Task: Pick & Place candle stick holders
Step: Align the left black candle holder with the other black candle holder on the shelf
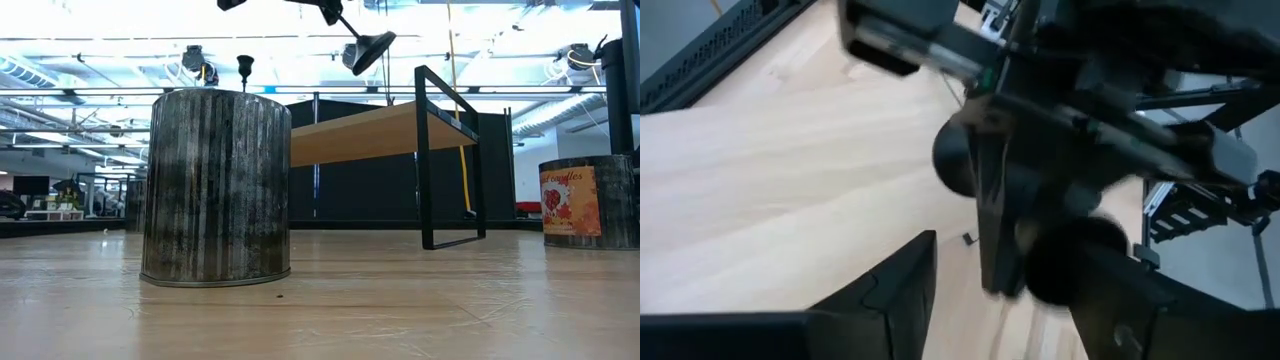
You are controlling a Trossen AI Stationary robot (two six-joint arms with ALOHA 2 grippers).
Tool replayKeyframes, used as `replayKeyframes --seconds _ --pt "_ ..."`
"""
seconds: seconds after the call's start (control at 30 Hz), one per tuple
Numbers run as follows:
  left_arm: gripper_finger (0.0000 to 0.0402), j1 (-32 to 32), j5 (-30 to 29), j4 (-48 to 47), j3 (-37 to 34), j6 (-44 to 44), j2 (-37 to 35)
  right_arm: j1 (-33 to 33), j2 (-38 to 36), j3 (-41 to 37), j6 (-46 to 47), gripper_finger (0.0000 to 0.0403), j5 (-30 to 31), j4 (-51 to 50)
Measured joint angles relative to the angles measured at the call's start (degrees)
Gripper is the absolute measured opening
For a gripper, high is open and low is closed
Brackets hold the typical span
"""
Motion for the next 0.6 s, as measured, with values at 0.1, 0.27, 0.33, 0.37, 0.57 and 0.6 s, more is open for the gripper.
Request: replayKeyframes --seconds 0.1,0.27,0.33,0.37,0.57,0.6 --pt "0.0209 0.36 -0.15 -1.1 0.09 -0.93 -0.78 -0.63 0.0 0.0 0.04 0.0011 0.0 -0.33" --pt "0.0209 0.53 -0.17 -2.6 0.02 -1.52 -2.47 -1.98 -0.02 0.0 0.06 0.0011 -0.05 0.04" --pt "0.0209 0.46 -0.38 -3.27 0.1 -1.53 -3.04 -2.79 -0.02 0.0 0.13 0.0011 0.0 1.23" --pt "0.0209 0.45 -1.07 -3.84 0.17 -1.66 -3.31 -3.33 -0.02 0.0 0.12 0.0011 0.02 1.89" --pt "0.0209 -0.94 -8.1 -11.46 0.13 -4.95 -5.74 -7.52 -0.02 0.0 1.57 0.0011 -0.2 8.79" --pt "0.0209 -1.37 -9.13 -13.29 0.04 -5.84 -6.02 -8.25 -0.02 0.0 1.59 0.0011 -0.22 10.2"
